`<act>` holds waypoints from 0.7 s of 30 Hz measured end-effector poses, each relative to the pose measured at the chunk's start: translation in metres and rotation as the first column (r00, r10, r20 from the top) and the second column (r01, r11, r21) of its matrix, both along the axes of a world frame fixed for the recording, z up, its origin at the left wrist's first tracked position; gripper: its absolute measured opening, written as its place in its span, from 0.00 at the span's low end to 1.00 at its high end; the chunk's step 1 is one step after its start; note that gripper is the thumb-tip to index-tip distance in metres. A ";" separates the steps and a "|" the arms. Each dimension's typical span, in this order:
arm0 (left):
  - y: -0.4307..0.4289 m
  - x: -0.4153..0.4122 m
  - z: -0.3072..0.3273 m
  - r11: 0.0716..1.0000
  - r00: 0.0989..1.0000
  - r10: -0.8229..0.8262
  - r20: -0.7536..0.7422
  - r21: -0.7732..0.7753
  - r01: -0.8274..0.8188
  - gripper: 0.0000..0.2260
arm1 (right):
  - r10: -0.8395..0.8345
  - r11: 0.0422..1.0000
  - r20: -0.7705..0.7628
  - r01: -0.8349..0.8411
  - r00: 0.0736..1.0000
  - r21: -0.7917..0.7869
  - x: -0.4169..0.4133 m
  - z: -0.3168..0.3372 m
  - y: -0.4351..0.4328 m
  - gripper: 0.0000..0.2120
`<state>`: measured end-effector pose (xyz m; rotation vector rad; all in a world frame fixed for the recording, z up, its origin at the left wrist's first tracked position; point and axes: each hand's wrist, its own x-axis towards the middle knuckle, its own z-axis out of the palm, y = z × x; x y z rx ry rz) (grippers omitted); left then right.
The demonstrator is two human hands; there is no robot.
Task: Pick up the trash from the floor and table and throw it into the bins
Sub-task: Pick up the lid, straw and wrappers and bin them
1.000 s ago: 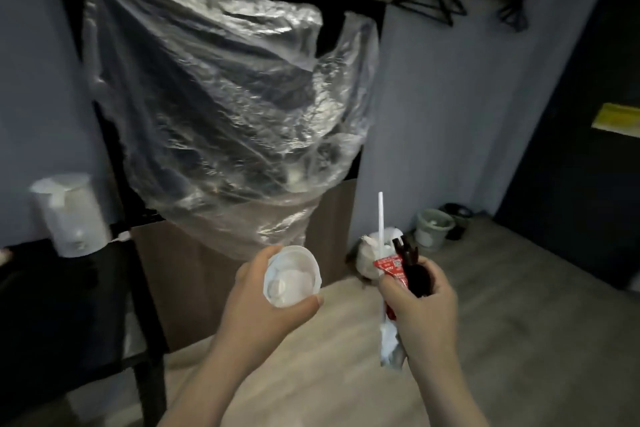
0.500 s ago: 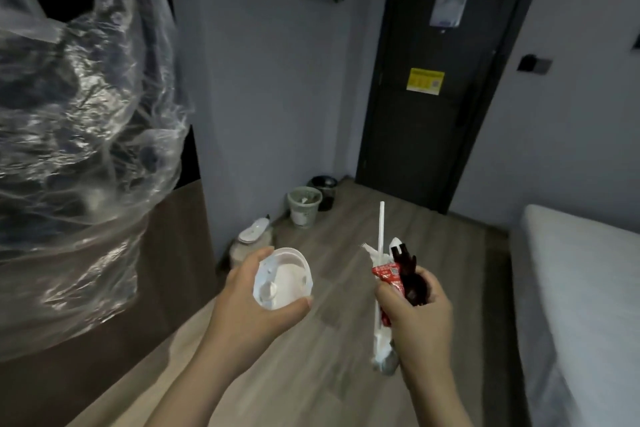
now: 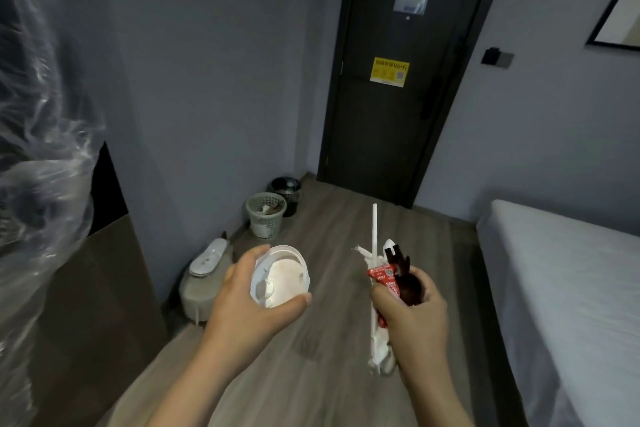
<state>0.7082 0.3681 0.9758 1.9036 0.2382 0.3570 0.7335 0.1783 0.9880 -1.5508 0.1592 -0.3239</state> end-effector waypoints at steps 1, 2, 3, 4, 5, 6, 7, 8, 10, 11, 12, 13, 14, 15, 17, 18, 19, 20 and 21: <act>0.003 0.014 -0.004 1.000 1.000 0.002 -0.006 0.005 -0.002 0.37 | -0.001 1.000 -0.004 0.001 1.000 0.006 0.016 -0.002 0.003 0.11; 0.006 0.030 -0.007 1.000 1.000 0.007 -0.012 0.008 -0.007 0.36 | 0.001 1.000 -0.006 -0.001 1.000 0.014 0.033 -0.004 0.006 0.11; 0.010 0.048 -0.010 1.000 1.000 0.011 -0.015 0.014 -0.011 0.35 | 0.003 1.000 -0.005 -0.003 1.000 0.024 0.051 -0.006 0.009 0.11; 0.013 0.066 -0.013 1.000 1.000 0.016 -0.016 0.017 -0.016 0.35 | 0.005 1.000 -0.001 -0.005 1.000 0.028 0.071 -0.007 0.011 0.11; 0.016 0.085 -0.015 1.000 0.999 0.027 -0.018 0.014 -0.026 0.36 | 0.005 1.000 0.001 -0.005 1.000 0.026 0.091 -0.010 0.014 0.11; 0.018 0.103 -0.016 0.999 0.999 0.041 -0.018 0.015 -0.040 0.36 | 0.008 1.000 -0.002 -0.008 1.000 0.023 0.112 -0.012 0.015 0.11; 0.020 0.122 -0.016 0.999 0.999 0.050 -0.013 0.015 -0.050 0.37 | 0.016 1.000 -0.003 -0.016 1.000 0.020 0.133 -0.014 0.017 0.11; 0.021 0.138 -0.015 0.998 0.998 0.054 -0.012 0.019 -0.053 0.36 | 0.025 1.000 -0.007 -0.024 1.000 0.013 0.151 -0.015 0.019 0.10; 0.024 0.176 -0.015 0.998 0.998 0.056 -0.013 0.029 -0.056 0.33 | 0.041 0.999 -0.013 -0.041 0.999 0.008 0.193 -0.016 0.020 0.10; 0.025 0.194 -0.013 0.998 0.998 0.061 -0.016 0.033 -0.060 0.31 | 0.049 0.999 -0.014 -0.048 0.999 0.009 0.213 -0.016 0.020 0.10; 0.026 0.215 -0.010 0.997 0.998 0.068 -0.017 0.038 -0.068 0.31 | 0.061 0.998 -0.018 -0.061 0.998 0.010 0.236 -0.015 0.020 0.10; 0.027 0.234 -0.009 0.996 0.997 0.075 -0.017 0.048 -0.074 0.31 | 0.078 0.997 -0.022 -0.078 0.997 0.005 0.257 -0.013 0.020 0.09; 0.027 0.252 -0.008 0.995 0.997 0.076 -0.017 0.059 -0.075 0.31 | 0.095 0.995 -0.023 -0.095 0.995 0.002 0.278 -0.011 0.021 0.09; 0.028 0.269 -0.007 0.995 0.996 0.083 -0.022 0.061 -0.081 0.30 | 0.110 0.994 -0.019 -0.110 0.994 0.002 0.298 -0.011 0.022 0.08; 0.032 0.300 -0.007 0.994 0.995 0.094 -0.035 0.056 -0.092 0.26 | 0.127 0.992 -0.017 -0.127 0.992 0.007 0.335 -0.013 0.026 0.08; 0.035 0.314 -0.008 0.994 0.995 0.094 -0.043 0.055 -0.092 0.24 | 0.133 0.991 -0.026 -0.133 0.991 0.008 0.352 -0.017 0.029 0.08; 0.039 0.328 -0.009 0.994 0.995 0.096 -0.041 0.052 -0.093 0.22 | 0.141 0.990 -0.037 -0.141 0.989 0.005 0.368 -0.021 0.033 0.08; 0.044 0.342 -0.011 0.994 0.995 0.093 -0.036 0.054 -0.091 0.22 | 0.148 0.989 -0.046 -0.148 0.988 0.002 0.384 -0.025 0.038 0.08; 0.049 0.356 -0.013 0.995 0.996 0.088 -0.032 0.047 -0.086 0.21 | 0.153 0.988 -0.055 -0.153 0.987 -0.004 0.400 -0.029 0.044 0.08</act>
